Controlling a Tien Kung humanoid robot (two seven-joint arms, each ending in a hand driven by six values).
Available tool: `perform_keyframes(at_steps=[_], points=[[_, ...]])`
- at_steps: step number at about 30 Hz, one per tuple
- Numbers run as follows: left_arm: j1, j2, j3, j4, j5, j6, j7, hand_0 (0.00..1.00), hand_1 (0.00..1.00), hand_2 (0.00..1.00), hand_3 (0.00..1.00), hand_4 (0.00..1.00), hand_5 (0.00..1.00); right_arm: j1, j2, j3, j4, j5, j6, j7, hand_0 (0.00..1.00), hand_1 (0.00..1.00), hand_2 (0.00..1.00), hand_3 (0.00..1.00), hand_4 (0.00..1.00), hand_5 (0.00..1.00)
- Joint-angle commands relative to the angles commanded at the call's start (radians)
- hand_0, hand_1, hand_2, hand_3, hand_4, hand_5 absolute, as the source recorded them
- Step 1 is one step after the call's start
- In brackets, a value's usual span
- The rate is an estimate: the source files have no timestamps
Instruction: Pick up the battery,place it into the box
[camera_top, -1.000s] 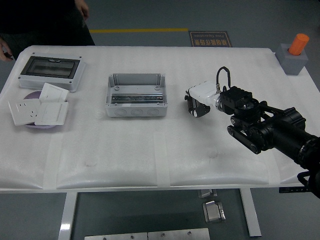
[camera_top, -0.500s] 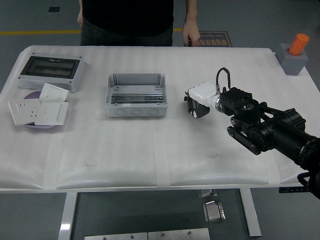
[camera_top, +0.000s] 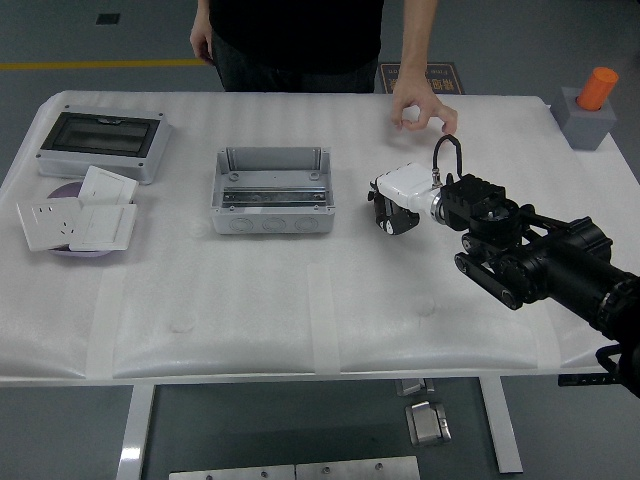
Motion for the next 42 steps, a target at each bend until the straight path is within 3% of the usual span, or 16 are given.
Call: perform_keyframes(at_steps=[1,2,7,8,18,22,26,29,34,42], points=[[0.0,0.0,0.0,0.0,0.0,0.0,0.0,0.599,0.62,0.451,0.613,0.462,0.489,-0.001,0.0,0.001,0.0,-0.003,0.001,0.001,0.729,0.65,0.731,0.732,0.554,0.297],[0.0,0.0,0.0,0.0,0.0,0.0,0.0,0.599,0.62,0.452,0.612,0.461,0.488,-0.001,0.0,0.003,0.001,-0.006,0.002,0.002,0.723,0.635,0.62,0.704,0.491,0.281],[0.0,0.0,0.0,0.0,-0.002,0.002,-0.002,0.599,0.62,0.452,0.612,0.461,0.488,-0.002,-0.004,0.002,0.01,-0.004,0.0,0.004,0.723,0.635,0.62,0.704,0.491,0.281],[0.0,-0.001,0.0,0.001,-0.001,0.002,-0.002,0.599,0.619,0.451,0.612,0.459,0.49,-0.001,-0.006,-0.001,0.013,0.0,-0.002,0.004,0.72,0.628,0.576,0.691,0.403,0.255],[0.001,-0.001,-0.005,0.001,0.003,0.003,-0.004,0.599,0.619,0.451,0.612,0.459,0.491,0.019,-0.034,-0.069,0.073,0.093,-0.066,-0.01,0.72,0.627,0.57,0.689,0.404,0.255],[0.004,-0.002,-0.008,0.002,0.004,0.005,-0.003,0.599,0.619,0.456,0.613,0.458,0.492,0.031,-0.063,-0.128,0.121,0.167,-0.124,-0.031,0.719,0.624,0.568,0.687,0.438,0.271],[0.01,-0.005,-0.019,0.003,0.015,0.002,0.002,0.599,0.621,0.463,0.613,0.459,0.497,0.052,-0.094,-0.211,0.203,0.255,-0.216,-0.063,0.718,0.62,0.571,0.686,0.434,0.258],[0.014,-0.006,-0.023,0.005,0.017,0.001,0.005,0.599,0.621,0.463,0.613,0.459,0.497,0.066,-0.106,-0.212,0.268,0.283,-0.28,-0.083,0.718,0.62,0.571,0.686,0.434,0.258],[0.017,-0.005,-0.029,0.007,0.018,0.0,0.008,0.599,0.619,0.463,0.613,0.46,0.499,0.08,-0.081,-0.151,0.346,0.287,-0.313,-0.098,0.72,0.621,0.577,0.689,0.394,0.245],[0.017,-0.002,-0.032,0.005,0.018,-0.003,0.013,0.599,0.62,0.463,0.614,0.461,0.503,0.075,0.006,-0.078,0.344,0.315,-0.322,-0.095,0.719,0.62,0.582,0.689,0.388,0.253]])
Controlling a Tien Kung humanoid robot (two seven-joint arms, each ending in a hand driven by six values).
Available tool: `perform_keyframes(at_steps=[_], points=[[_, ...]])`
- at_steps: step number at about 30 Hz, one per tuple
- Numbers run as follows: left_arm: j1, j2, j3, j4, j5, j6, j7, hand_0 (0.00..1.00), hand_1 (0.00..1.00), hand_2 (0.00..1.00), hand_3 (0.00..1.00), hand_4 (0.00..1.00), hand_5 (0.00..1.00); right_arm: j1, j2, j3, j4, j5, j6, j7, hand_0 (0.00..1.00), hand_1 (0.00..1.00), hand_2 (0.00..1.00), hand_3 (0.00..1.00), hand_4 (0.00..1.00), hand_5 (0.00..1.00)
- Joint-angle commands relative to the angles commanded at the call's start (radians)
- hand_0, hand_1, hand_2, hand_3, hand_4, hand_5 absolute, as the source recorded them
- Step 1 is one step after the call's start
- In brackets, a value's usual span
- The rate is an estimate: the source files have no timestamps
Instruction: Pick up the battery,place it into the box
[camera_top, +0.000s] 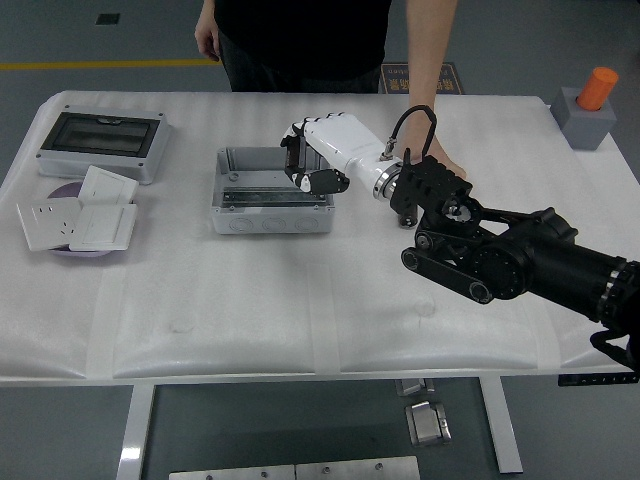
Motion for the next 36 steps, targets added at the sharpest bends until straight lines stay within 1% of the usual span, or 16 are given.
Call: perform_keyframes(at_steps=[3,5,7,8,13,14,19,20,25,26,30,33,36], points=[[-0.003,0.002,0.001,-0.001,-0.002,-0.001,0.001,0.599,0.62,0.462,0.614,0.463,0.507,-0.004,0.024,0.013,-0.016,0.005,0.006,0.002,0.718,0.622,0.584,0.69,0.389,0.249],[-0.004,0.003,0.002,-0.001,-0.003,-0.002,0.001,0.599,0.62,0.462,0.614,0.463,0.507,-0.006,0.032,0.017,-0.029,0.008,0.012,0.001,0.718,0.622,0.584,0.69,0.389,0.249],[-0.005,0.004,0.002,-0.001,-0.004,-0.003,0.002,0.599,0.62,0.462,0.614,0.463,0.507,-0.006,0.038,0.02,-0.042,0.01,0.018,0.0,0.718,0.622,0.584,0.69,0.389,0.249],[-0.005,0.004,0.002,-0.001,-0.003,-0.003,0.002,0.599,0.62,0.459,0.615,0.463,0.506,-0.006,0.041,0.021,-0.049,0.011,0.021,-0.001,0.718,0.63,0.64,0.699,0.434,0.276],[-0.007,0.005,-0.002,-0.001,0.0,-0.007,0.006,0.599,0.62,0.459,0.615,0.463,0.506,-0.001,0.053,0.023,-0.081,0.013,0.038,-0.004,0.718,0.63,0.64,0.699,0.434,0.276],[-0.007,0.006,-0.002,-0.001,0.0,-0.007,0.006,0.599,0.62,0.455,0.614,0.463,0.506,0.0,0.055,0.023,-0.085,0.013,0.04,-0.005,0.798,0.717,0.763,0.874,0.695,0.374],[-0.01,0.006,-0.003,-0.002,0.001,-0.009,0.007,0.599,0.62,0.455,0.614,0.463,0.506,0.001,0.063,0.015,-0.099,0.011,0.049,-0.008,0.798,0.717,0.763,0.874,0.695,0.374],[-0.01,0.006,-0.003,-0.002,0.002,-0.009,0.007,0.599,0.62,0.453,0.614,0.464,0.507,0.0,0.064,0.014,-0.101,0.01,0.05,-0.008,0.883,0.778,0.823,0.951,0.918,0.522],[-0.011,0.007,-0.002,-0.002,0.003,-0.01,0.007,0.599,0.62,0.453,0.614,0.464,0.507,0.0,0.068,0.009,-0.106,0.004,0.055,-0.012,0.883,0.778,0.823,0.951,0.918,0.522],[-0.012,0.007,-0.002,-0.002,0.004,-0.01,0.007,0.598,0.62,0.449,0.613,0.462,0.506,0.0,0.068,0.008,-0.108,0.003,0.056,-0.013,0.924,0.8,0.846,0.986,0.969,0.549],[-0.012,0.006,-0.001,-0.002,0.004,-0.01,0.007,0.598,0.62,0.449,0.613,0.462,0.506,0.0,0.062,0.006,-0.11,0.003,0.057,-0.016,0.924,0.8,0.846,0.986,0.969,0.549],[-0.01,0.005,0.002,-0.002,-0.001,-0.009,0.006,0.598,0.619,0.45,0.609,0.459,0.501,0.0,0.036,-0.007,-0.104,0.008,0.058,-0.017,0.934,0.805,0.851,0.996,0.99,0.569],[-0.006,0.004,0.006,-0.002,-0.01,-0.007,0.004,0.598,0.619,0.45,0.609,0.459,0.501,-0.008,-0.008,-0.031,-0.097,0.016,0.059,-0.017,0.934,0.805,0.851,0.996,0.99,0.569]])
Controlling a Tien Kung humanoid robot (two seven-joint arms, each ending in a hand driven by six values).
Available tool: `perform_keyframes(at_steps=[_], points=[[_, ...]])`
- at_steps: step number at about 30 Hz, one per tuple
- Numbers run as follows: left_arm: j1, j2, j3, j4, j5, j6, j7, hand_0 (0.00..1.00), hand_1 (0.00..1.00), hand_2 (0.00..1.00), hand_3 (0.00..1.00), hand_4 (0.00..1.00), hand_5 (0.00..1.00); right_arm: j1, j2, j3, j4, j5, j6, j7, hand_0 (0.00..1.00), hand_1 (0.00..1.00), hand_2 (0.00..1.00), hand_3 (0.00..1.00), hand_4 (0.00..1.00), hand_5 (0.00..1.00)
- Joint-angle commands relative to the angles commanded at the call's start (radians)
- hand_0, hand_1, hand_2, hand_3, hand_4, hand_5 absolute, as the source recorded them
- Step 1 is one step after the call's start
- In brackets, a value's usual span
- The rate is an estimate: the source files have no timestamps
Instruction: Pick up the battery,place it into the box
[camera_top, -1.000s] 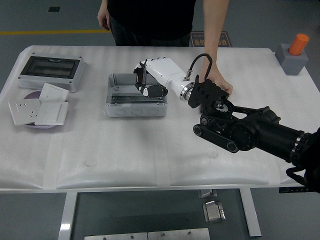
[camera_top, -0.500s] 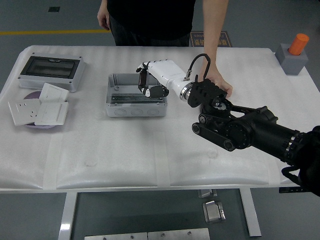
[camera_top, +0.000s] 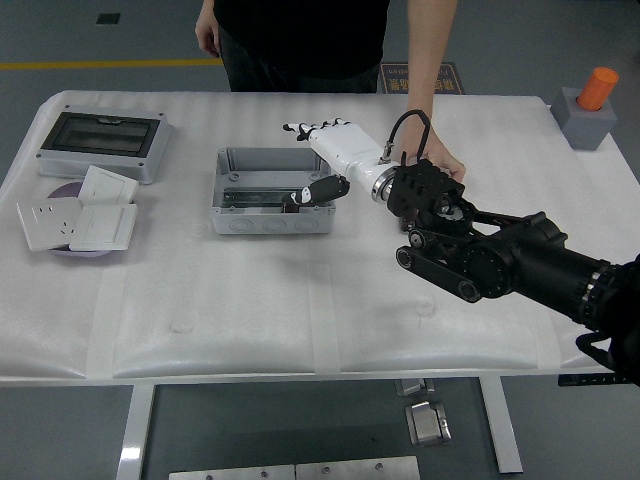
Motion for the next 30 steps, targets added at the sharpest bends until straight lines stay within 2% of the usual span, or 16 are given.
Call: perform_keyframes(at_steps=[6,12,22,30], points=[[0.009,-0.003,0.014,0.001,-0.028,0.005,-0.004,0.599,0.619,0.447,0.61,0.456,0.498,-0.044,-0.109,-0.054,0.003,0.015,0.004,0.006,0.939,0.808,0.853,0.996,0.998,0.574],[0.012,-0.004,0.024,0.002,-0.047,0.008,-0.009,0.598,0.619,0.445,0.609,0.455,0.496,-0.081,-0.174,-0.083,0.003,0.017,0.006,0.013,0.927,0.792,0.846,0.994,0.998,0.592],[0.01,0.0,0.045,0.0,-0.069,0.013,-0.02,0.598,0.619,0.443,0.609,0.454,0.495,-0.103,-0.23,-0.158,-0.05,0.055,0.008,0.039,0.91,0.767,0.829,0.972,0.998,0.585],[0.012,-0.001,0.053,-0.002,-0.077,0.016,-0.024,0.597,0.619,0.444,0.609,0.452,0.495,-0.115,-0.244,-0.153,-0.092,0.067,0.029,0.052,0.899,0.753,0.819,0.963,0.996,0.585]])
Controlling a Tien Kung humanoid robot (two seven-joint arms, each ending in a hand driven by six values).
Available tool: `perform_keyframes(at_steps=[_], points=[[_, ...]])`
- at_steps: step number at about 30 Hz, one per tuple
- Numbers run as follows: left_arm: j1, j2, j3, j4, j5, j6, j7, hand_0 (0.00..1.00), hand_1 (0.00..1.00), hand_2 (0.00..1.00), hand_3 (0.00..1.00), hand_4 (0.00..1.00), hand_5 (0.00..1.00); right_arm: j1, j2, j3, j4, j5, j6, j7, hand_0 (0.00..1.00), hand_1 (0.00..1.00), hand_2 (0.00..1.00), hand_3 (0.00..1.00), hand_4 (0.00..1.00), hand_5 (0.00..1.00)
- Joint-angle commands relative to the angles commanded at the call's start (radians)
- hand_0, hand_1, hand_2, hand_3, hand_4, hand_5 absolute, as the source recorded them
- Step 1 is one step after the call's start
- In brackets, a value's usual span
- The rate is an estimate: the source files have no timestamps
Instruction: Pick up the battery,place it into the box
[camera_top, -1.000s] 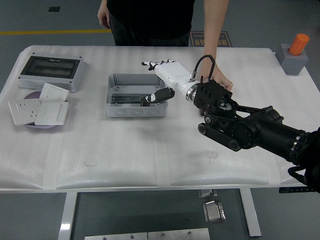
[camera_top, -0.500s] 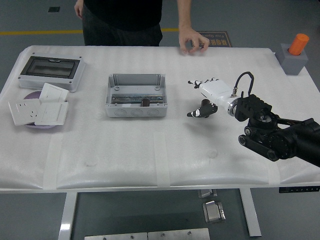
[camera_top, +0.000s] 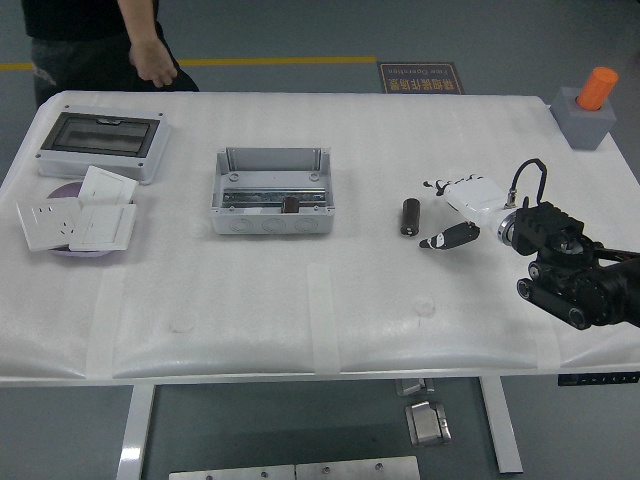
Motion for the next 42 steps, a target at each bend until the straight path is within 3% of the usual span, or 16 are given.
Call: perform_keyframes(at_steps=[7,15,19,20,25,26,31,32,42], points=[[-0.003,-0.002,0.003,-0.001,0.0,0.001,-0.002,0.597,0.619,0.444,0.609,0.452,0.494,0.016,0.025,-0.003,0.001,0.009,-0.014,-0.001,0.887,0.739,0.81,0.952,0.985,0.582],[-0.006,-0.002,0.0,-0.001,-0.001,0.001,-0.002,0.598,0.619,0.444,0.609,0.451,0.494,0.015,0.052,0.029,-0.003,-0.033,0.02,-0.002,0.866,0.731,0.788,0.891,0.929,0.57],[-0.005,-0.002,-0.001,0.0,-0.001,0.001,-0.002,0.598,0.619,0.444,0.609,0.451,0.494,0.006,0.056,0.038,-0.005,-0.048,0.033,-0.001,0.866,0.731,0.788,0.891,0.929,0.57],[-0.005,-0.002,-0.001,0.0,-0.001,0.001,-0.003,0.597,0.619,0.443,0.61,0.452,0.495,0.005,0.056,0.04,-0.006,-0.05,0.036,-0.001,0.868,0.724,0.771,0.815,0.882,0.552],[-0.004,-0.001,-0.006,0.001,0.005,0.0,-0.002,0.597,0.619,0.443,0.61,0.452,0.495,-0.002,0.059,0.045,-0.009,-0.056,0.041,0.001,0.868,0.724,0.771,0.815,0.882,0.552],[-0.004,-0.001,-0.008,0.002,0.007,0.0,-0.002,0.597,0.619,0.443,0.61,0.453,0.498,-0.003,0.06,0.045,-0.009,-0.056,0.04,0.001,0.858,0.717,0.729,0.725,0.807,0.51],[-0.004,0.0,-0.016,0.003,0.017,-0.002,0.0,0.597,0.619,0.443,0.61,0.453,0.498,-0.006,0.062,0.044,-0.007,-0.056,0.035,0.001,0.858,0.717,0.729,0.725,0.807,0.51],[-0.004,0.0,-0.017,0.003,0.018,-0.002,0.0,0.596,0.619,0.443,0.61,0.455,0.5,-0.007,0.062,0.045,-0.007,-0.056,0.035,0.001,0.844,0.695,0.673,0.662,0.77,0.496],[-0.004,-0.001,-0.016,0.002,0.024,0.0,-0.004,0.597,0.619,0.443,0.61,0.454,0.5,-0.016,0.063,0.058,-0.011,-0.086,0.046,0.009,0.83,0.687,0.648,0.645,0.755,0.488]])
